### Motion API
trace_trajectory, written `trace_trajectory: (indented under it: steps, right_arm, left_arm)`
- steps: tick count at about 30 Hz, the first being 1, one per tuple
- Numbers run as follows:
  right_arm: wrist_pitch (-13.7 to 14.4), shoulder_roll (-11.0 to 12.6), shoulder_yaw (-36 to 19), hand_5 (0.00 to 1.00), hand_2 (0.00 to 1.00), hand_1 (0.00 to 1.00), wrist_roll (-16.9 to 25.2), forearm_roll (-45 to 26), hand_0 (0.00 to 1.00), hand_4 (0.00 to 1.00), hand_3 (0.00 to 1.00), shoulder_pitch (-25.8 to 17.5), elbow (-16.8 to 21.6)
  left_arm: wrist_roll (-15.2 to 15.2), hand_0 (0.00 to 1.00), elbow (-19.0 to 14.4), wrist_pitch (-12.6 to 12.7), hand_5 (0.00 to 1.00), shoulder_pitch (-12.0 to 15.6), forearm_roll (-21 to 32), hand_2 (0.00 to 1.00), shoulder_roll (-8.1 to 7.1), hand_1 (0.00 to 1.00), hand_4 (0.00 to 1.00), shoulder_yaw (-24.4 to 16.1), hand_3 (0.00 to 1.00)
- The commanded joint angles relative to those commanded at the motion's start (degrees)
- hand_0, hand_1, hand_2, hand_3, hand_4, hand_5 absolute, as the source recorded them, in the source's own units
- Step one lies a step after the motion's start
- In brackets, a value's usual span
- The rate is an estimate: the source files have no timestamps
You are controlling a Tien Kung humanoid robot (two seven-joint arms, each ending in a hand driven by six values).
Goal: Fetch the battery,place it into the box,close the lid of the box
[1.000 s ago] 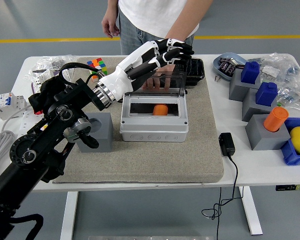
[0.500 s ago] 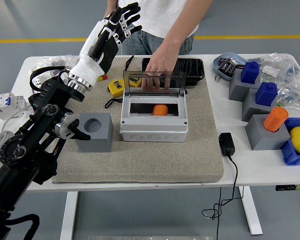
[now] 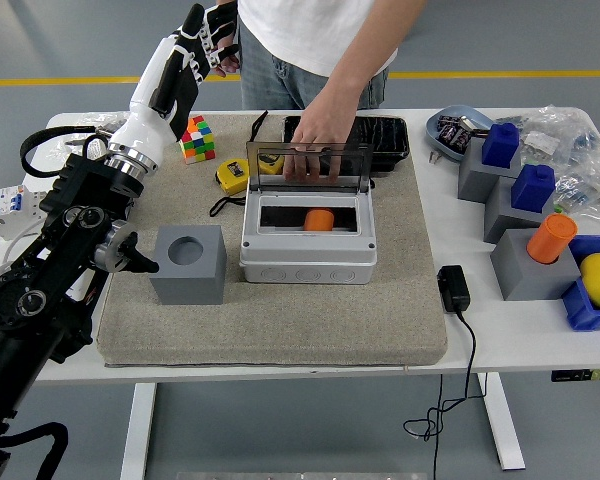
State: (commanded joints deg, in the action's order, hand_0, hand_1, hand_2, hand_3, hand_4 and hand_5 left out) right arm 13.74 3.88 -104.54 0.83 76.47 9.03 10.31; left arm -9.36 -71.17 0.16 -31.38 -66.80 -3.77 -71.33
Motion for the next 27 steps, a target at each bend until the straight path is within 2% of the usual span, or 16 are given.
trace_trajectory:
  steps: [22,27]
  right_arm:
    - [-0.07,-0.19,0.73,0.998,0.771,0.82,0.14,-0.57,0.834,0.998,0.807,-0.06,0.0]
    - [-0.1,-0.16,1.02,0.998,0.772,0.82,0.07,-0.72,0.834,0.998,0.808,-0.05,0.0]
  left_arm:
    - [-1.07,0.869,0.3,2.02,0.998,-0.53,-7.44,0.946,-0.43,0.98,0.998,-1.11,0.858]
    - [-0.82,0.867,0.54,2.33,0.998,-0.85,-10.56,0.943,-0.63,0.98,0.998,-1.26,0.853]
